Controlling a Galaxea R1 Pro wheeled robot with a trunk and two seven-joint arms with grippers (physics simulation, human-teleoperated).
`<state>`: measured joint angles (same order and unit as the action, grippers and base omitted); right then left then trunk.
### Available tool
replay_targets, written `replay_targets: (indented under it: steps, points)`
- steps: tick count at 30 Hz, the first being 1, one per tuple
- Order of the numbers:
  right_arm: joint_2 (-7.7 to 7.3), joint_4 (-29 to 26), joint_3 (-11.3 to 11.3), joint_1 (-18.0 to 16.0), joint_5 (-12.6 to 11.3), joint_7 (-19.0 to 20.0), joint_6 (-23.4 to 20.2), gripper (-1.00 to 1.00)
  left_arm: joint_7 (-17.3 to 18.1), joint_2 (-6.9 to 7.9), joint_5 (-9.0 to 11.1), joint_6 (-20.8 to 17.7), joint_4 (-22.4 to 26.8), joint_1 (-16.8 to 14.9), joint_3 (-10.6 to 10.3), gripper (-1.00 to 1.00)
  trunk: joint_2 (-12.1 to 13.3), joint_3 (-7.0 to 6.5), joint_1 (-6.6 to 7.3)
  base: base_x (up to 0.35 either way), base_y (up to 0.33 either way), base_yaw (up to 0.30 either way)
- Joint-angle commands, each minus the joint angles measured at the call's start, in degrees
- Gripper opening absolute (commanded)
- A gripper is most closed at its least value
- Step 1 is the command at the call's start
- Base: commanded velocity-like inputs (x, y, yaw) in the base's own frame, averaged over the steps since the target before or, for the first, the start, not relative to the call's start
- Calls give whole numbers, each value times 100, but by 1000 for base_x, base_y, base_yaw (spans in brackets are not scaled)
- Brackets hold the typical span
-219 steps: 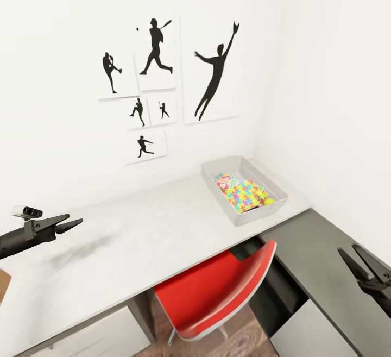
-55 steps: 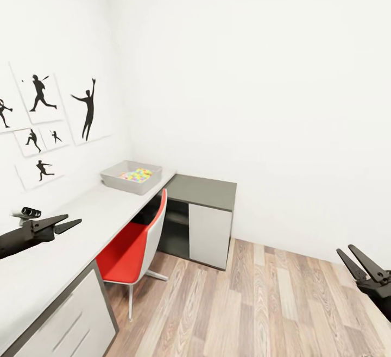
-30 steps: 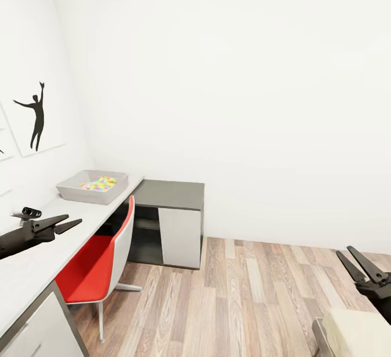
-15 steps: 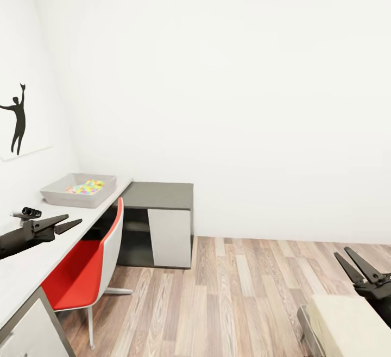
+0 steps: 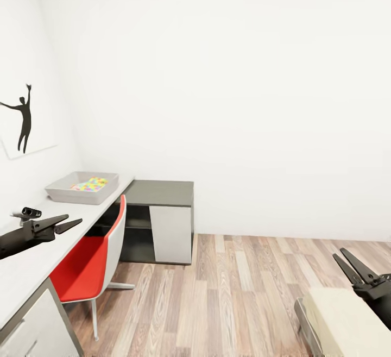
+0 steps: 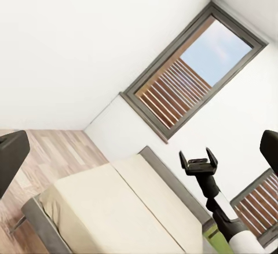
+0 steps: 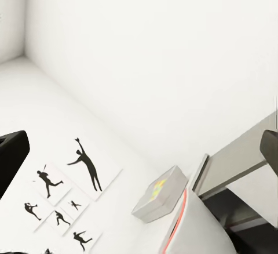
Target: Put all the toys in the child's room - the three board games (two on the bed and one on the table), the two jigsaw puzzles on the table, and the tennis ball on the table - inside the toy box on the table in the child's room.
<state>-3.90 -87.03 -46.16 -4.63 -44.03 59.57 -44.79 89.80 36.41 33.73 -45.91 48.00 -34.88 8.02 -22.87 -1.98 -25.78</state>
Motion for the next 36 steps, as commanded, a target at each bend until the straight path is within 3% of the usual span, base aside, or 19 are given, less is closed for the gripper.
replay_targets:
  steps: [1,7,9,12,13,14,16,19,22,26,36]
  points:
    - [-1,2,3,-3,-9,5,76,100,20,3,1,-56,-1,-1,-2,100,-5,3,0,-206,0,0]
    - [-11,5,314,-6,104,-126,438,100,20,-23,2,-39,15,-1,-22,100,-5,3,0,-95,0,0]
    - [-25,3,582,-8,216,-534,460,100,20,-83,-3,-35,23,-1,-26,100,-5,3,0,-18,0,0]
    - [-39,9,1346,-61,669,-1926,441,100,20,-142,-6,-32,31,-1,-28,100,-5,3,0,-6,0,0]
    - [-38,11,1821,-163,845,-2773,434,100,20,-151,-7,-32,33,-1,-28,100,-5,3,0,-2,0,0]
    - [-35,18,1988,-215,885,-3051,431,100,20,-153,-7,-32,33,-1,-28,100,-5,3,0,-1,0,0]
    - [-19,155,2697,-452,994,-4082,433,100,20,-161,-7,-32,34,-1,-33,100,-5,3,0,0,0,0]
    - [1,859,3672,-961,1066,-5386,459,100,20,-167,-7,-32,34,-1,-36,100,-5,3,0,0,0,0]
    - [14,2119,4320,-1694,1087,-6394,487,100,20,-169,-7,-32,34,-1,-35,100,-5,3,0,0,0,0]
    - [19,3309,4575,-2252,1083,-6917,491,100,20,-169,-7,-32,34,-1,-37,100,-5,3,0,0,0,0]
    - [19,3718,4666,-2464,1091,-7061,774,100,20,-169,-7,-32,34,-1,-37,100,-5,3,0,0,0,0]
